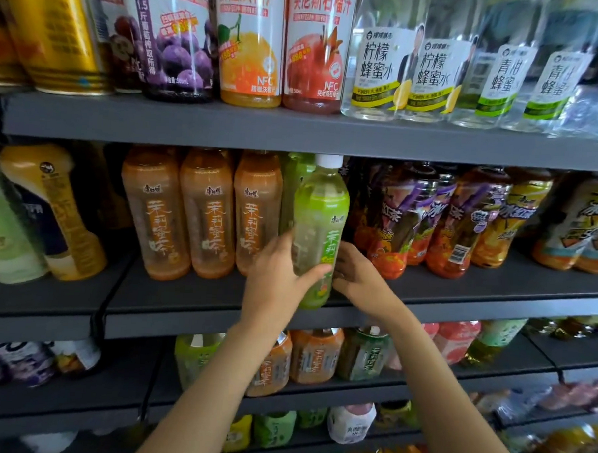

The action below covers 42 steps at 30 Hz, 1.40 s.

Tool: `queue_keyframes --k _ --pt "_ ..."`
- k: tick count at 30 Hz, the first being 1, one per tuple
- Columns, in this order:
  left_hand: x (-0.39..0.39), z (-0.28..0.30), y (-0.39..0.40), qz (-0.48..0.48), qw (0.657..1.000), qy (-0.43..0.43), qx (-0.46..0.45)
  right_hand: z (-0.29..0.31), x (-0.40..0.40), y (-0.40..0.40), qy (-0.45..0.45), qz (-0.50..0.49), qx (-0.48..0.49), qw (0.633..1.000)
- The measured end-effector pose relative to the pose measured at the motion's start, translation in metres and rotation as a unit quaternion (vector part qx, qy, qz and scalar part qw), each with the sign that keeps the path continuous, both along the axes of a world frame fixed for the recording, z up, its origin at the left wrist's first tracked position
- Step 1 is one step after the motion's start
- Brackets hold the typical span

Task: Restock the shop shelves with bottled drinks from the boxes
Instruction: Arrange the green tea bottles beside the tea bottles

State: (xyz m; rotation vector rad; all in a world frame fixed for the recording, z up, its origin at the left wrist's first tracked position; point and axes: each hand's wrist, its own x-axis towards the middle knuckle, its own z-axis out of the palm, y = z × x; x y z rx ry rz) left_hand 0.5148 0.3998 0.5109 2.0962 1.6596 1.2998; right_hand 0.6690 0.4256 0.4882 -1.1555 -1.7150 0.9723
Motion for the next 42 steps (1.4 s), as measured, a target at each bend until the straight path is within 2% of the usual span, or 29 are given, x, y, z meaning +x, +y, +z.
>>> queue_keyframes --k 3,6,8,17,20,23,25,27,31,37,42 --pt "0.017 0.000 0.016 0.028 1.000 0.013 -0.002 0.004 0.003 -0.007 0.002 0.020 -0.033 0.999" --pt "0.022 -0.002 0.019 0.047 0.999 0.017 0.002 -0.002 -0.014 -0.002 -0.066 -0.108 0.036 0.991" --pt "0.017 -0.007 0.014 0.048 0.999 0.009 0.010 -0.002 -0.024 0.000 -0.082 -0.153 0.065 0.983" --pt "-0.004 -0.014 0.003 0.054 0.997 -0.048 0.013 0.009 -0.041 0.007 -0.114 -0.179 0.059 0.976" --pt "0.001 -0.006 0.006 0.058 0.997 -0.044 -0.004 0.008 -0.041 -0.007 -0.112 -0.144 0.076 0.980" --pt "-0.002 -0.001 0.003 0.097 0.994 -0.050 -0.013 0.017 -0.032 -0.011 -0.120 -0.002 0.045 0.992" --pt "-0.012 -0.001 -0.004 0.101 0.993 -0.058 -0.018 0.024 -0.016 -0.001 -0.058 0.065 0.001 0.996" --pt "-0.026 0.001 -0.011 0.103 0.993 -0.063 -0.018 0.032 -0.005 0.018 0.004 0.005 -0.021 1.000" --pt "-0.045 0.004 -0.011 0.115 0.992 -0.044 -0.028 0.035 -0.026 0.065 -0.026 -0.141 -0.005 0.990" --pt "-0.053 -0.004 -0.006 0.097 0.994 -0.047 -0.029 0.022 -0.053 0.082 -0.075 -0.200 0.033 0.976" --pt "-0.054 -0.008 -0.005 0.089 0.994 -0.063 -0.012 0.027 -0.048 0.079 -0.097 -0.182 0.030 0.978"
